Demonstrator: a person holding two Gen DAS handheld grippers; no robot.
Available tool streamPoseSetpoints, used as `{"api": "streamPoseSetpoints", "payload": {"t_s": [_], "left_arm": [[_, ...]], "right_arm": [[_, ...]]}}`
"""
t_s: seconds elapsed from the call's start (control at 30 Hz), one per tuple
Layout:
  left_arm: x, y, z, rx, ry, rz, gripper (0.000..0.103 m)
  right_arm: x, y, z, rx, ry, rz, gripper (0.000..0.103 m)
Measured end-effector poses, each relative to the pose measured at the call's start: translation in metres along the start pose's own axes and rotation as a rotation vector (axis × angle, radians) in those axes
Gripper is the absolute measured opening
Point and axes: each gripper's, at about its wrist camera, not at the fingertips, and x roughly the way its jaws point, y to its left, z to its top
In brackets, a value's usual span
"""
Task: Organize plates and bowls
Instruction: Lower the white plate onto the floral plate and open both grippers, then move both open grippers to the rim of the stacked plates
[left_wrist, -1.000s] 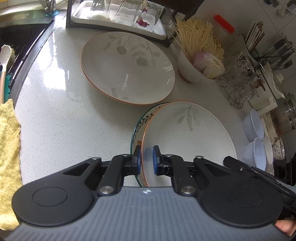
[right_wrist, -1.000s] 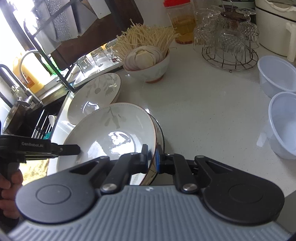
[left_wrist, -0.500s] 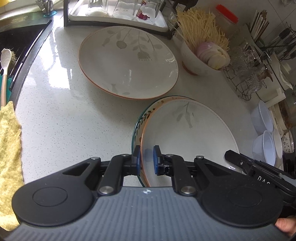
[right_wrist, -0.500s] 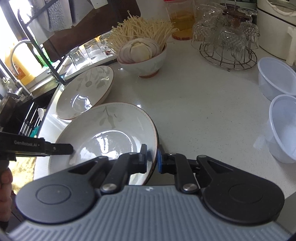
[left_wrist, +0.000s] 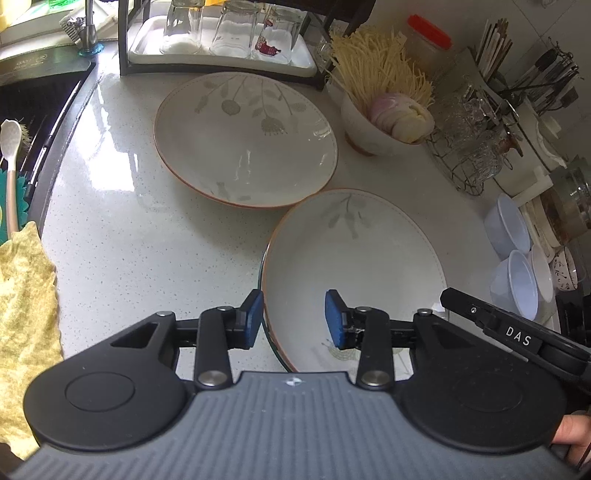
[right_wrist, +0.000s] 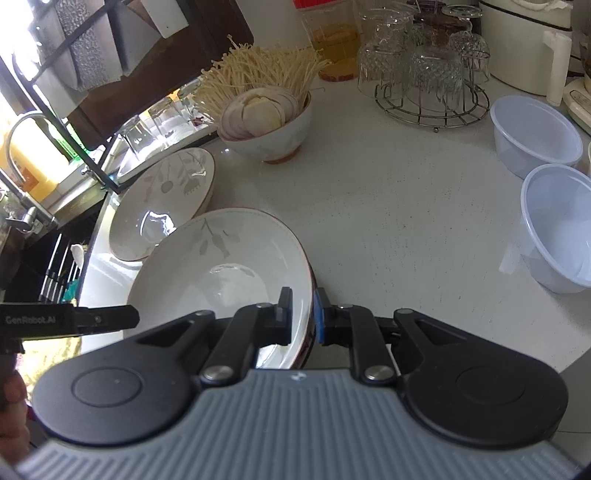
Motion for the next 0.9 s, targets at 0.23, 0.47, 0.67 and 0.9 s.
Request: {"api": "streamPoseSetpoints", "payload": {"t_s": [0.23,0.47,0.67,0.9], "left_arm": [[-0.036,-0.019,0.000,0.064,-0.071,0.017,0.043],[-0.076,-0.049,-0.006,0.110,-0.142,0.007,0.043],[-0.102,-0.074,-0.016,0.133,-0.202,0.012,0.043],[-0.123,-0.094,-0.033,0.111,-0.240,0.024,0.043]], "right_arm": [[-0.034,0.009,0.003,-0.013,-0.063,0.040,0.016],[-0.082,0.020,0.011,-0.055,-0.150,0.096,0.016],[-0.109,0.024,0.013,-0.128,-0.187,0.140,0.016],[-0.125,0.020,0.013,-0.167,-0.192,0.183,0.016]]}}
